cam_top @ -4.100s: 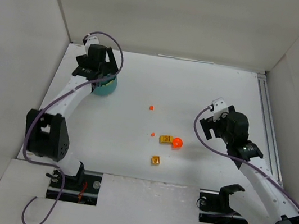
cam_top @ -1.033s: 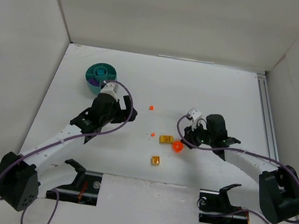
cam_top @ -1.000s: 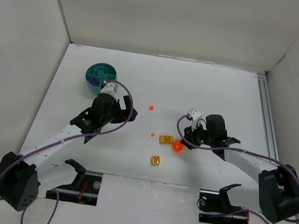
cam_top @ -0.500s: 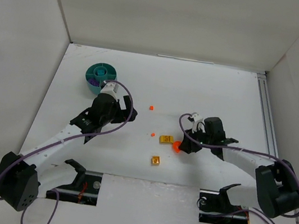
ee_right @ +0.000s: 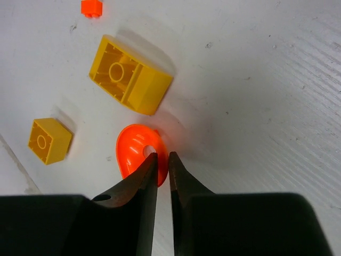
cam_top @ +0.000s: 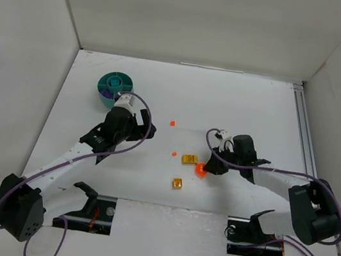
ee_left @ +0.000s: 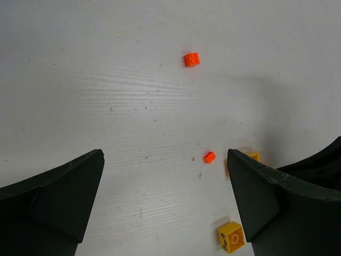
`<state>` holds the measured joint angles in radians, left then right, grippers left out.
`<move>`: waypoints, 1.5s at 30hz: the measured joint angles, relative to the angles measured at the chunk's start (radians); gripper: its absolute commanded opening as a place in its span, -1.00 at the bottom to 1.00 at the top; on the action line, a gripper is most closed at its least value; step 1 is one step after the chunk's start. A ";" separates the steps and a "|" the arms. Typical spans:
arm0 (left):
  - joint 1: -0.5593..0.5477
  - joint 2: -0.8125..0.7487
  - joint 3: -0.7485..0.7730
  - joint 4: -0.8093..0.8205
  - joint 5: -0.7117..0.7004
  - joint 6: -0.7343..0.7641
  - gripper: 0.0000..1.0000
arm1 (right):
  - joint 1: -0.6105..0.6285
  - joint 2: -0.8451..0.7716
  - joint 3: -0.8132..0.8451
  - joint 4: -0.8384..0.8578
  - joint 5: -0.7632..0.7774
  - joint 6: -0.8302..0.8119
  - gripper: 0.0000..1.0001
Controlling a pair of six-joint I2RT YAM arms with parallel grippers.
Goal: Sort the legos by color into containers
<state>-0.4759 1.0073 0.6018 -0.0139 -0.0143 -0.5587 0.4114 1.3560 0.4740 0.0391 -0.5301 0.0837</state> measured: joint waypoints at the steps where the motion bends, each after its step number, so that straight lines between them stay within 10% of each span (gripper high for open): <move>1: 0.000 -0.001 0.000 -0.002 -0.003 0.000 1.00 | 0.000 -0.002 0.000 0.000 -0.003 0.003 -0.69; 11: 0.000 -0.029 0.015 -0.077 -0.082 -0.035 1.00 | 0.009 -0.150 0.013 -0.027 0.004 -0.035 -0.89; 18: 0.000 -0.159 0.125 -0.297 -0.372 -0.253 1.00 | 0.166 -0.109 0.420 -0.211 0.262 -0.201 -0.91; 26: 0.075 -0.220 0.220 -0.522 -0.588 -0.502 1.00 | 0.284 0.344 1.062 -0.224 0.446 -0.365 -0.94; 35: 0.143 -0.144 0.230 -0.583 -0.520 -0.543 1.00 | 0.390 0.964 1.841 -0.288 0.595 -0.433 -0.96; 45: 0.151 -0.247 0.161 -0.542 -0.442 -0.561 1.00 | 0.441 1.225 2.012 -0.077 0.703 -0.435 -0.86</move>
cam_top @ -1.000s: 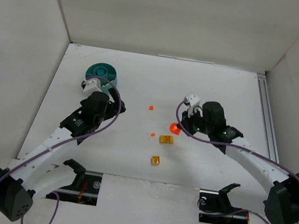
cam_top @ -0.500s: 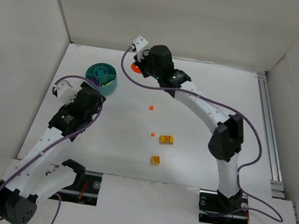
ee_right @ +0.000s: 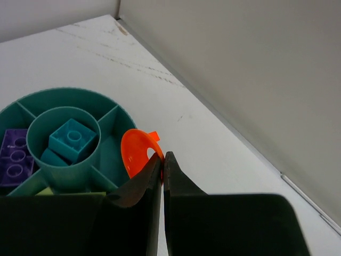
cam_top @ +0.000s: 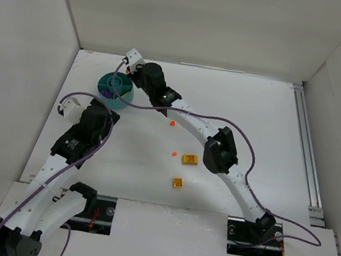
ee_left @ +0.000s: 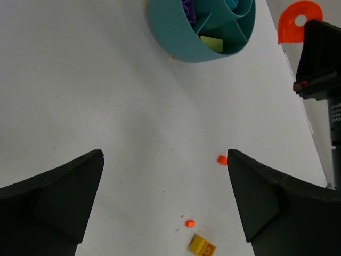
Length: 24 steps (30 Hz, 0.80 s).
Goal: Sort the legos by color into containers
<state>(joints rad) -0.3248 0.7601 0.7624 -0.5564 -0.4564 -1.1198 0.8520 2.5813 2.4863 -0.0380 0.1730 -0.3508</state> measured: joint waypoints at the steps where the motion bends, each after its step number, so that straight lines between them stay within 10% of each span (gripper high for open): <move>1: 0.000 -0.006 -0.004 0.001 0.003 0.000 1.00 | 0.000 0.024 0.015 0.029 0.000 0.003 -0.86; 24: 0.000 -0.011 -0.051 0.066 0.061 0.012 1.00 | 0.001 0.216 0.092 0.424 -0.055 0.074 -0.57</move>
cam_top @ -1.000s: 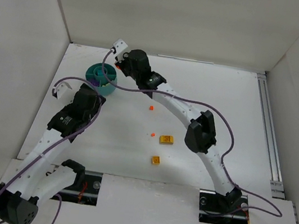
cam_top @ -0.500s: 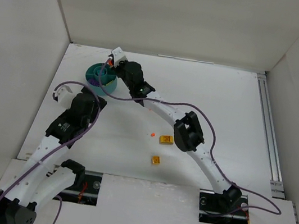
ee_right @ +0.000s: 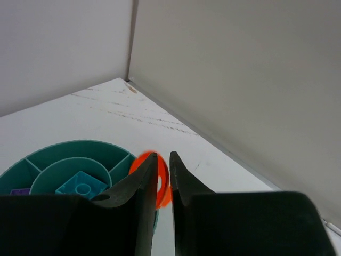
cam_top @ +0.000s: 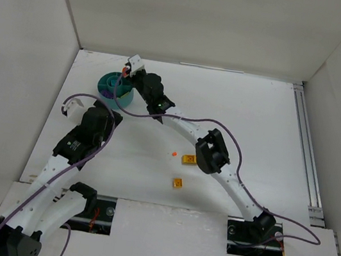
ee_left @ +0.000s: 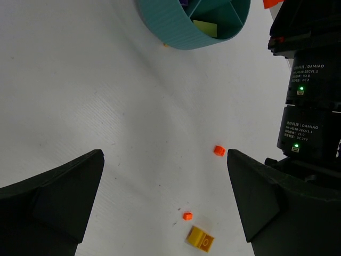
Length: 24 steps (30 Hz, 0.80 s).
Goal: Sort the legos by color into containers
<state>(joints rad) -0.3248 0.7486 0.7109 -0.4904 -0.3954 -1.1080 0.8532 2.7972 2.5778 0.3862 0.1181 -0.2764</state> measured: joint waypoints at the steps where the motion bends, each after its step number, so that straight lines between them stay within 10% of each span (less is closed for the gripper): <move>1: 0.000 0.000 0.000 0.000 0.000 0.000 1.00 | 0.000 0.003 0.000 0.006 -0.004 0.003 -0.52; 14: 0.000 -0.025 -0.011 0.005 0.000 0.012 1.00 | 0.000 0.010 -0.004 0.022 -0.078 0.021 -0.06; 18: 0.000 -0.026 -0.011 0.008 0.010 0.045 1.00 | -0.001 -0.055 -0.120 0.021 -0.120 0.000 0.40; 20: 0.000 -0.026 -0.011 0.013 0.025 0.071 1.00 | -0.006 -0.137 -0.240 0.011 -0.126 -0.011 0.99; 24: 0.001 -0.008 -0.006 0.046 0.076 0.138 1.00 | -0.024 -0.394 -0.548 0.003 -0.119 -0.035 1.00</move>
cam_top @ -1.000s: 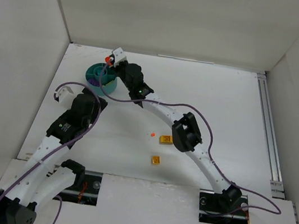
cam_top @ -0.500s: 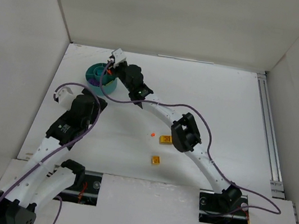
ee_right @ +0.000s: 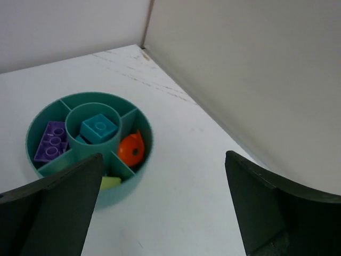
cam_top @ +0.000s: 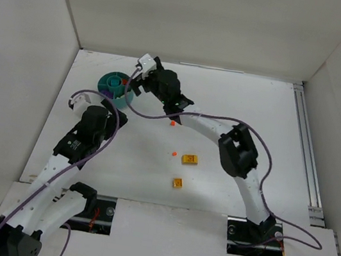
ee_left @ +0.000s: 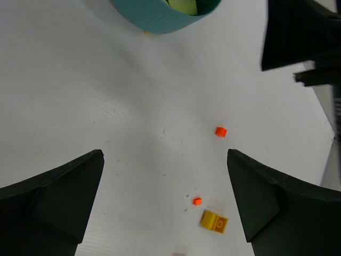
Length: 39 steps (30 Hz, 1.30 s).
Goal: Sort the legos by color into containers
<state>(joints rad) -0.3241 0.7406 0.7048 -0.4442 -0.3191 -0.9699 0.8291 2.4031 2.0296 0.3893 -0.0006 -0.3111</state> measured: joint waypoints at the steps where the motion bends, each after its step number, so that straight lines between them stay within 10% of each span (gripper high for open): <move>1: 0.000 0.013 0.005 0.011 0.021 0.020 1.00 | -0.010 -0.073 -0.076 -0.001 0.006 -0.002 1.00; 11: -0.157 0.409 0.111 0.147 0.110 0.170 0.88 | -0.261 -0.906 -0.867 -0.009 0.251 0.024 1.00; 22: -0.331 0.911 0.445 0.193 0.027 0.256 0.37 | -0.370 -1.514 -1.306 -0.439 0.423 0.080 1.00; 39: -0.343 1.251 0.691 0.217 0.033 0.397 0.01 | -0.483 -1.638 -1.397 -0.625 0.395 0.103 1.00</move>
<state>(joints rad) -0.6666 1.9919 1.3956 -0.2276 -0.2863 -0.5728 0.3462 0.7654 0.6331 -0.2359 0.3943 -0.2081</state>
